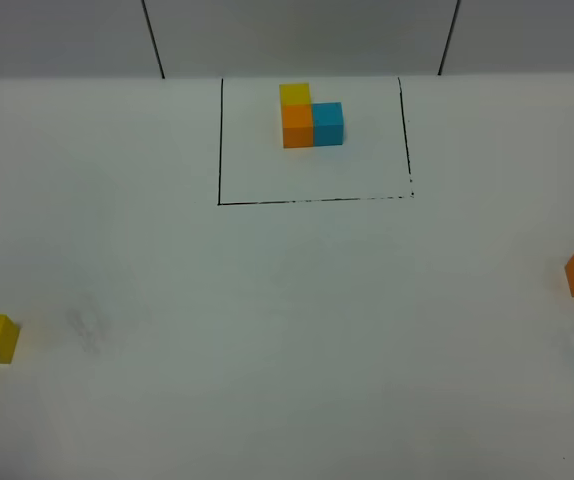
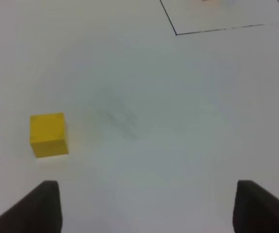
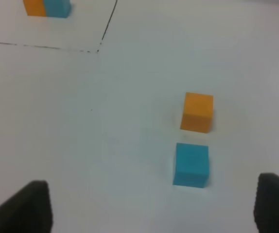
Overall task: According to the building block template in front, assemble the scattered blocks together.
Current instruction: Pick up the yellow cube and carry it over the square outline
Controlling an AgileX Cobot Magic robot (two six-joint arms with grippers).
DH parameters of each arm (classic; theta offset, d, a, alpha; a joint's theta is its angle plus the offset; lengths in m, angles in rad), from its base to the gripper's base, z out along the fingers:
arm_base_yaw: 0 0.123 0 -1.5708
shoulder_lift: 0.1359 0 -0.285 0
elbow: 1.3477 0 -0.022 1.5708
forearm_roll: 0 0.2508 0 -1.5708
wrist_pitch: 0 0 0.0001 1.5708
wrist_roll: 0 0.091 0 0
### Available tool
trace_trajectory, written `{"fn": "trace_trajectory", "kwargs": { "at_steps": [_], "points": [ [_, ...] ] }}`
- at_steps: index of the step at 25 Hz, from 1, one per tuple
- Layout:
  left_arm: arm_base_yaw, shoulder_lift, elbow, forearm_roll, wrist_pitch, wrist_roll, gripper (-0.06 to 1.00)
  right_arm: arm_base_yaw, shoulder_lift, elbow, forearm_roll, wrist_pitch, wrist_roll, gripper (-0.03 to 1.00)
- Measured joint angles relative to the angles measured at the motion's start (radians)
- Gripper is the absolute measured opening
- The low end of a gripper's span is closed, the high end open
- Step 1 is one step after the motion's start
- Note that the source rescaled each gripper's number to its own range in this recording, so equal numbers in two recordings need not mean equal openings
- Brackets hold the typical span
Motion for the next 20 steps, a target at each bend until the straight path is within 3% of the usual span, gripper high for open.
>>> {"fn": "trace_trajectory", "kwargs": {
  "at_steps": [13, 20],
  "points": [
    [0.000, 0.020, -0.002, 0.022, -0.001, -0.011, 0.62, 0.000, 0.000, 0.000, 0.000, 0.000, 0.000, 0.73],
    [0.000, 0.264, -0.080, 0.153, -0.021, -0.082, 0.78, 0.000, 0.000, 0.000, 0.000, -0.001, 0.000, 0.73]
  ]
}}
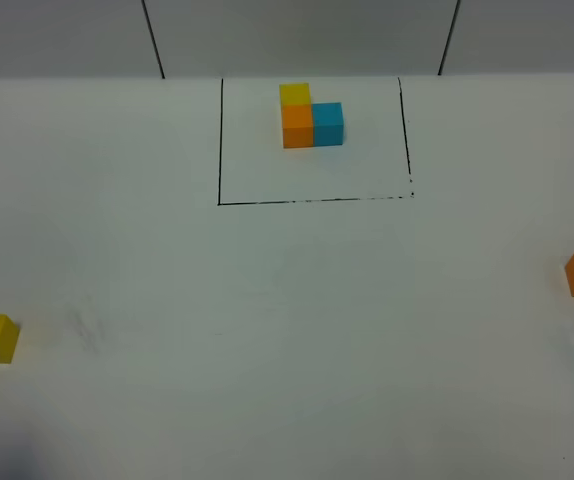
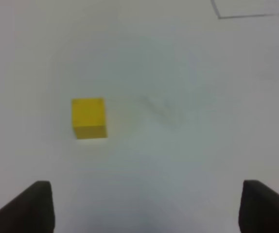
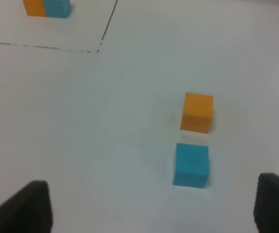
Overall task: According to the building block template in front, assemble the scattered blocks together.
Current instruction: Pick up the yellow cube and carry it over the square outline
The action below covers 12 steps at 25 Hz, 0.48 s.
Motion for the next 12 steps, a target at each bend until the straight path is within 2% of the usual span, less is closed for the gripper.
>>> {"fn": "trace_trajectory", "kwargs": {
  "at_steps": [5, 7, 12],
  "points": [
    [0.000, 0.323, -0.080, 0.181, 0.002, -0.146, 0.83, 0.000, 0.000, 0.000, 0.000, 0.000, 0.000, 0.73],
    [0.000, 0.452, -0.094, 0.205, -0.004, -0.190, 0.83, 0.000, 0.000, 0.000, 0.000, 0.000, 0.000, 0.73],
    [0.000, 0.758, -0.098, 0.207, -0.046, -0.220, 0.83, 0.000, 0.000, 0.000, 0.000, 0.000, 0.000, 0.73]
  ]
}}
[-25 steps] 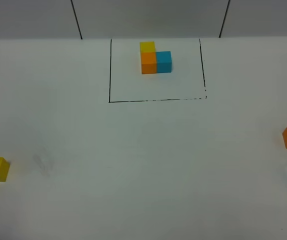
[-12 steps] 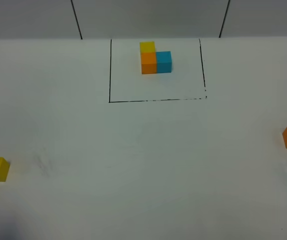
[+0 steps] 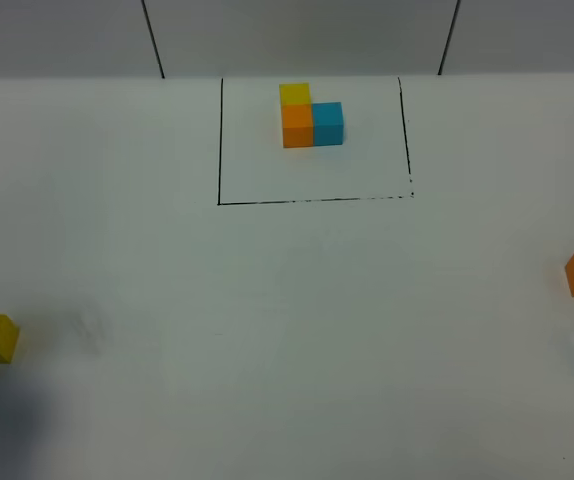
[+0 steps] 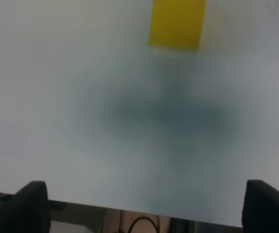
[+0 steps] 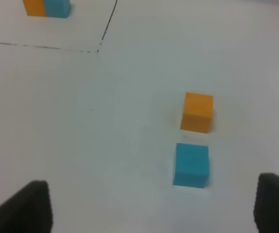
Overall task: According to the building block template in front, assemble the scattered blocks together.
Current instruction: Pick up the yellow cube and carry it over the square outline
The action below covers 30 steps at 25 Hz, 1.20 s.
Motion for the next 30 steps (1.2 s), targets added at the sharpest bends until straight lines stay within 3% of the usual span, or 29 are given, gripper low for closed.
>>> {"fn": "trace_trajectory", "kwargs": {
  "at_steps": [6, 21, 26, 30],
  "points": [
    [0.000, 0.195, -0.001, 0.006, -0.158, 0.007, 0.83, 0.000, 0.000, 0.000, 0.000, 0.000, -0.001, 0.73],
    [0.026, 0.514, -0.015, 0.007, -0.434, 0.078, 0.83, 0.000, 0.000, 0.000, 0.000, 0.000, -0.001, 0.73],
    [0.038, 0.579, -0.015, 0.004, -0.463, 0.084, 0.84, 0.000, 0.000, 0.000, 0.000, 0.000, -0.001, 0.73],
    [0.097, 0.586, -0.015, -0.021, -0.475, 0.085, 0.84, 0.000, 0.000, 0.000, 0.000, 0.000, -0.001, 0.73]
  ]
}}
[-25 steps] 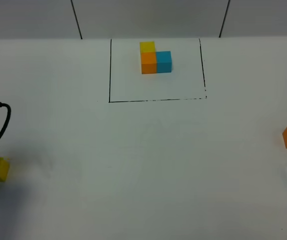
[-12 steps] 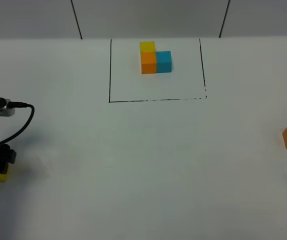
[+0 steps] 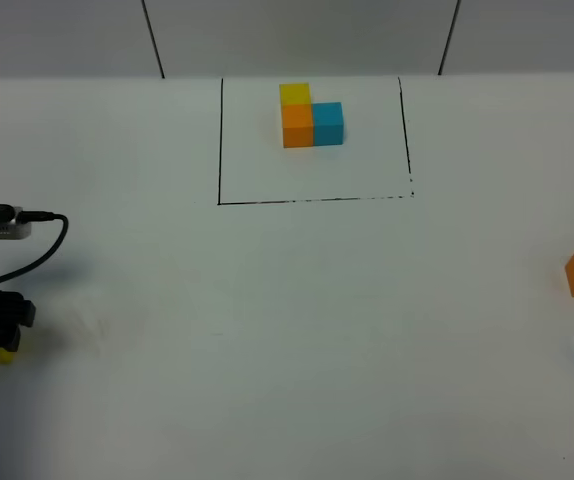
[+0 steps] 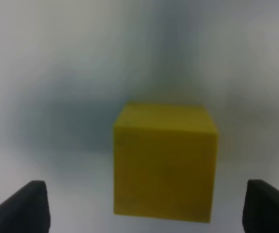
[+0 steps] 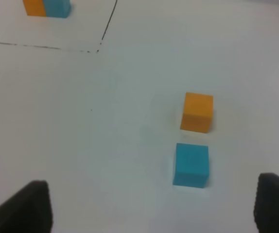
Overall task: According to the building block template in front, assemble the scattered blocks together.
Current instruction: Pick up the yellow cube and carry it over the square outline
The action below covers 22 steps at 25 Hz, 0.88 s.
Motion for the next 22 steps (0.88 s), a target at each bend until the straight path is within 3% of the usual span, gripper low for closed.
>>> {"fn": "trace_trajectory", "kwargs": {
  "at_steps": [15, 19, 22],
  "points": [
    [0.017, 0.078, 0.000, -0.048, -0.059, 0.036, 0.79, 0.000, 0.000, 0.000, 0.000, 0.000, 0.000, 0.73],
    [0.017, 0.083, 0.000, -0.052, -0.061, 0.039, 0.63, 0.000, 0.000, 0.000, 0.000, 0.000, 0.000, 0.73],
    [0.017, 0.083, 0.000, -0.052, -0.061, 0.039, 0.34, 0.000, 0.000, 0.000, 0.000, 0.000, 0.000, 0.73]
  ]
}}
